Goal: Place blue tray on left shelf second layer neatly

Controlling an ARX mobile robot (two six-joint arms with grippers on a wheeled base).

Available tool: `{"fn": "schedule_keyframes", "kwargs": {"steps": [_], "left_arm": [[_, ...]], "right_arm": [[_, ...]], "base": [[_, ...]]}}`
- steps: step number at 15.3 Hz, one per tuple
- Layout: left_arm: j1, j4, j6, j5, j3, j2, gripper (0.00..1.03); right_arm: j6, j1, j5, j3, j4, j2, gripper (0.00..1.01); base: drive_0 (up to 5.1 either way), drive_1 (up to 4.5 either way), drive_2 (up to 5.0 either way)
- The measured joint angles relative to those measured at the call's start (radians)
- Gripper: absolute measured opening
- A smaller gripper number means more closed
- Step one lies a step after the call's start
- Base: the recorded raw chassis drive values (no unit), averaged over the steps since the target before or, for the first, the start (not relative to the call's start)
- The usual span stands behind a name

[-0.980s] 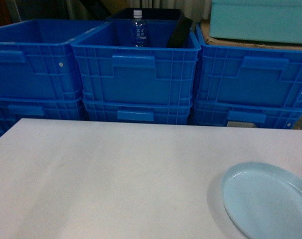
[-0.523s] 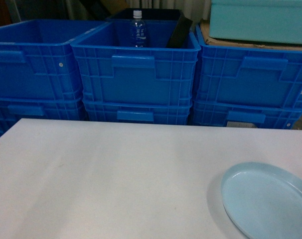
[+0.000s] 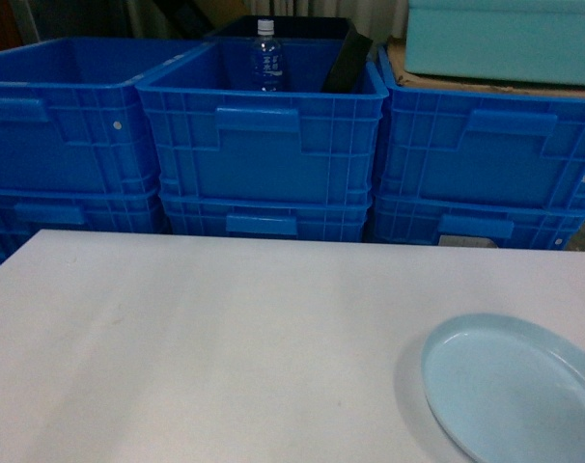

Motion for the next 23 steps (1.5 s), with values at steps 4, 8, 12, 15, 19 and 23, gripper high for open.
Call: {"fn": "schedule_keyframes", "kwargs": {"steps": [4,8,12,15,19,23], "left_arm": [[0.0,0.0,0.0,0.0,0.0,0.0,0.98],[0.0,0.0,0.0,0.0,0.0,0.0,0.98],[0.0,0.0,0.0,0.0,0.0,0.0,0.98],[0.0,0.0,0.0,0.0,0.0,0.0,0.98],[0.0,0.0,0.0,0.0,0.0,0.0,0.98],[0.0,0.0,0.0,-0.001,0.0,0.0,0.98]], "right_arm": [[0.027,0.001,0.004,-0.016,0.008,-0.017,0.02],[0.025,0.055,0.01,-0.002,-0.146,-0.143,0.02],[-0.038,0.214,0.01,0.169,-0.332,-0.553,0.02],[-0.018,0.32,0.154,0.105,-0.271,-0.851,0.02],[-0.034,0.452,0.621,-0.275,-0.097,-1.262,0.02],[0.035,0.514,0.641,-0.416,0.061,-1.328,0.02]], "base": [[0.0,0.0,0.0],[0.0,0.0,0.0],[0.0,0.0,0.0],[0.0,0.0,0.0],[0.0,0.0,0.0],[0.0,0.0,0.0]]}}
